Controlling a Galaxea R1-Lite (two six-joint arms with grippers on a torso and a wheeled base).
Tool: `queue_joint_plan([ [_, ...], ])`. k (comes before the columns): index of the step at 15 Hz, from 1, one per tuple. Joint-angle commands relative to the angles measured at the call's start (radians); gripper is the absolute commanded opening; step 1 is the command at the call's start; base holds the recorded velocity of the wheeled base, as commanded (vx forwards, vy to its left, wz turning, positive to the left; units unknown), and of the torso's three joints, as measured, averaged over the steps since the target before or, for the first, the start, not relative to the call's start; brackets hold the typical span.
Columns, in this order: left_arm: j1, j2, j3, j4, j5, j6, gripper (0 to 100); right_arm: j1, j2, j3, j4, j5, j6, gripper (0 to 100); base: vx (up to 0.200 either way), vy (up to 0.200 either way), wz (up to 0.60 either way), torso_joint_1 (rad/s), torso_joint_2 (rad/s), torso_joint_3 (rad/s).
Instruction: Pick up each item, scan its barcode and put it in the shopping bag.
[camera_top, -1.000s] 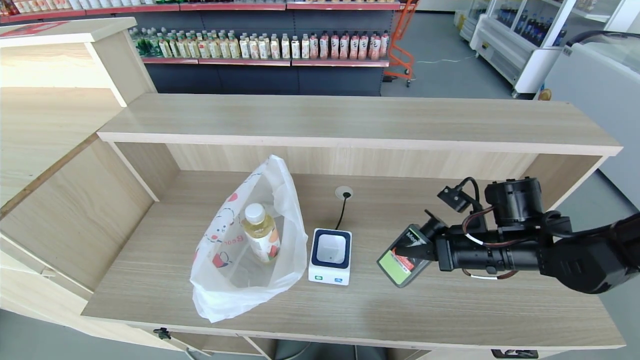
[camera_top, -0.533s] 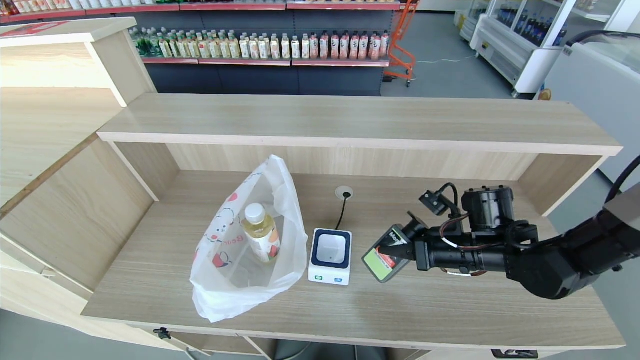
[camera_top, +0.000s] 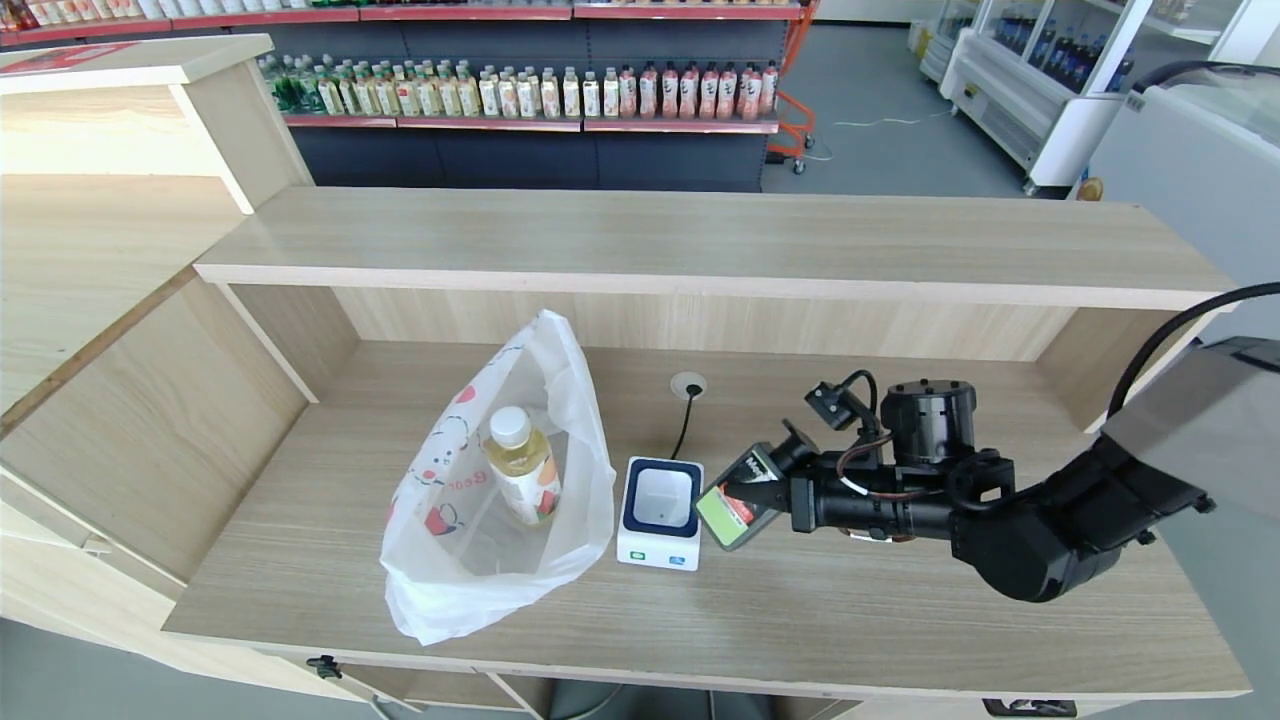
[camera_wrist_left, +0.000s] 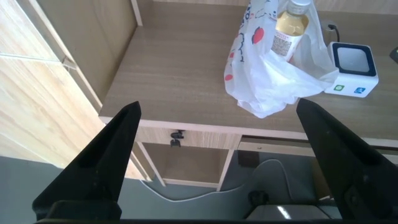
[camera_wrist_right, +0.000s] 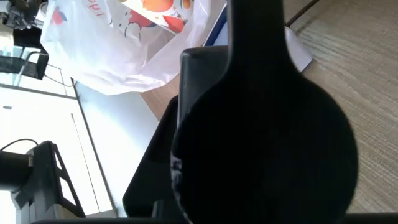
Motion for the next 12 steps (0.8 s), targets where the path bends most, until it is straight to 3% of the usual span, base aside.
queue_joint_plan([
  [1, 0.0, 0.0, 0.0, 0.0, 0.001, 0.0, 100, 0.006, 0.046, -0.002, -0.032, -0.016, 0.0, 0, 0.0, 0.0, 0.0, 0.0, 0.0, 0.0],
  [4, 0.0, 0.0, 0.0, 0.0, 0.001, 0.0, 100, 0.011, 0.092, -0.015, -0.113, -0.033, 0.008, 0, 0.0, 0.0, 0.0, 0.0, 0.0, 0.0],
  [12, 0.0, 0.0, 0.0, 0.0, 0.001, 0.001, 100, 0.058, 0.187, -0.137, -0.156, -0.036, 0.052, 0, 0.0, 0.0, 0.0, 0.0, 0.0, 0.0],
])
